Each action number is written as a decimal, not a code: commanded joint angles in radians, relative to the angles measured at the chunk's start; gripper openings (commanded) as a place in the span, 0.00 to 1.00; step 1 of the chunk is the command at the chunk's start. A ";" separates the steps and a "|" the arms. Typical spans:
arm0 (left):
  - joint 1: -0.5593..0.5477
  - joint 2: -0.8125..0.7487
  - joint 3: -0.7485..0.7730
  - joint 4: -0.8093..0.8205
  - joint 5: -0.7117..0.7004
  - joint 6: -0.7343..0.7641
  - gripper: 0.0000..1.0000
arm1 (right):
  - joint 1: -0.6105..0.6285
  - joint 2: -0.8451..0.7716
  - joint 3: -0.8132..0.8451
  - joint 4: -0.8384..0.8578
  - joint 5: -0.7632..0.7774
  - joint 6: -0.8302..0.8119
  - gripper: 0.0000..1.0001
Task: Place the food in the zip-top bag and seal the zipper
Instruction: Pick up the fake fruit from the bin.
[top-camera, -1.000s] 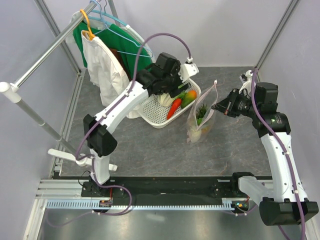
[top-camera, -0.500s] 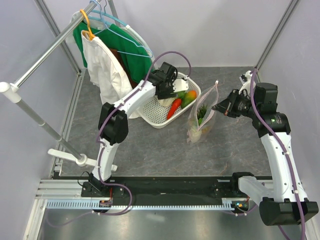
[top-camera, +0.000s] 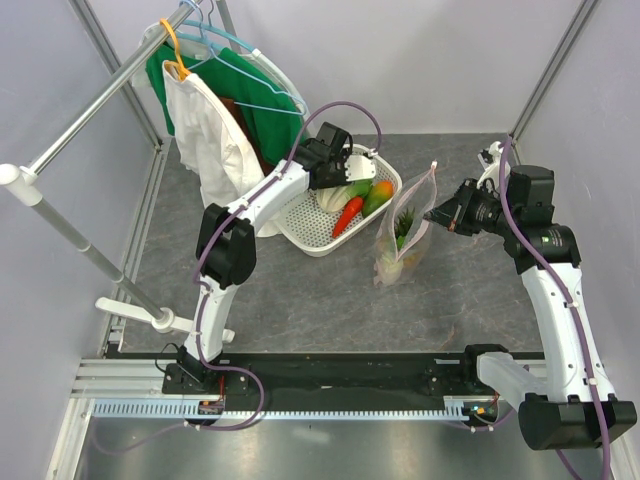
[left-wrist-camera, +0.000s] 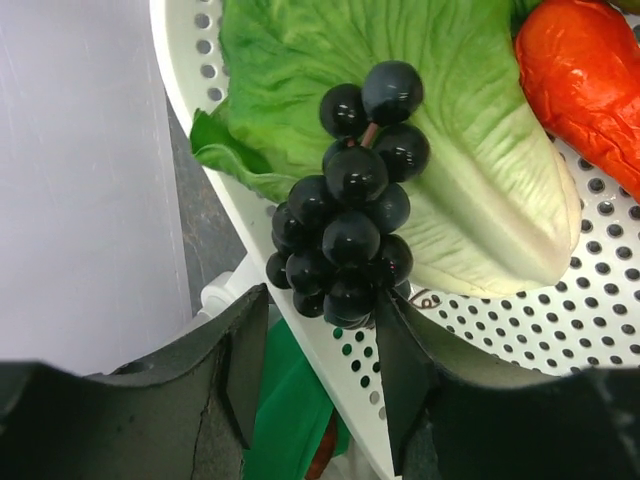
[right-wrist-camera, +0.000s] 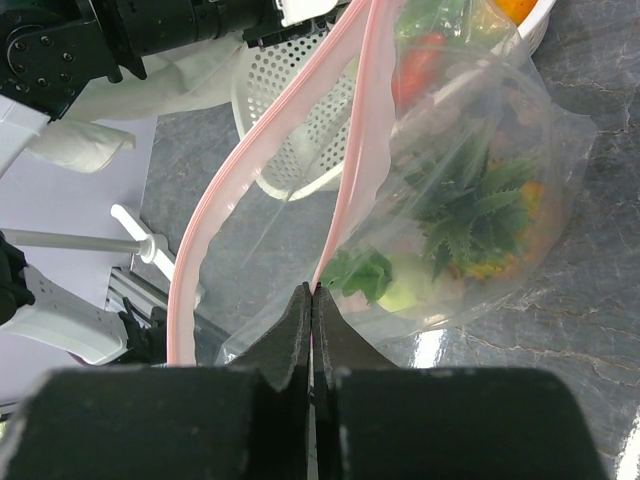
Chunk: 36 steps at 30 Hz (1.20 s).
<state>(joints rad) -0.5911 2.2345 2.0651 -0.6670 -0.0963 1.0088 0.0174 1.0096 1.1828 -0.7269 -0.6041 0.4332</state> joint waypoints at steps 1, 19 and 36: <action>-0.001 -0.004 -0.029 0.041 0.047 0.065 0.53 | -0.002 0.003 0.012 0.004 0.010 -0.017 0.00; -0.007 -0.176 -0.057 -0.005 0.075 0.027 0.02 | -0.002 0.003 0.009 0.004 0.006 -0.019 0.00; -0.038 -0.438 0.042 -0.124 0.311 -0.294 0.02 | 0.000 0.018 0.014 0.024 0.009 -0.010 0.00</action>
<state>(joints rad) -0.6239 1.9015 2.0319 -0.7551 0.0811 0.8738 0.0174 1.0225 1.1828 -0.7261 -0.6041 0.4297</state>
